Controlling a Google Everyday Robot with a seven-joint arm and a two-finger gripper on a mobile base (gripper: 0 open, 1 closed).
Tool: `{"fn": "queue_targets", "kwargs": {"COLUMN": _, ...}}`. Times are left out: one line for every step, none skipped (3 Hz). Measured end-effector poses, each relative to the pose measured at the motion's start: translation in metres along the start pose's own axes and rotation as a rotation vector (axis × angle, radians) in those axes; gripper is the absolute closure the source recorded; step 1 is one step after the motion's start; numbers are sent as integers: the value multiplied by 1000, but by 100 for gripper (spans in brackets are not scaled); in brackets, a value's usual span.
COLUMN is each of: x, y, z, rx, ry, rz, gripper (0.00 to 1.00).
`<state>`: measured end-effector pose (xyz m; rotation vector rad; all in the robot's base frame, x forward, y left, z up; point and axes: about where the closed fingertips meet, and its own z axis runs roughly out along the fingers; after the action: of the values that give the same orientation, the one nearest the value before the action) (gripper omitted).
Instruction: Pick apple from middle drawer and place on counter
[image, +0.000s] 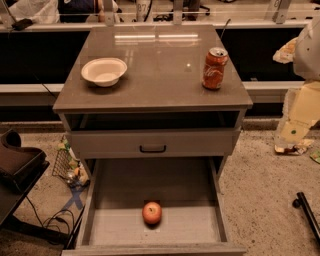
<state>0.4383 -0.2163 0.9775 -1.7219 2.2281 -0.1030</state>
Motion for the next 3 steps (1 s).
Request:
{"fn": "queue_targets", "kwargs": {"x": 0, "y": -2, "z": -2, "rx": 9, "ry": -10, "rz": 8, "gripper": 0}}
{"fn": "queue_targets", "kwargs": {"x": 3, "y": -2, "z": 13, "rx": 12, "ry": -72, "rz": 58, "gripper": 0}}
{"fn": "queue_targets", "kwargs": {"x": 6, "y": 16, "z": 49, "rx": -10, "ry": -193, "rz": 92, "gripper": 0}}
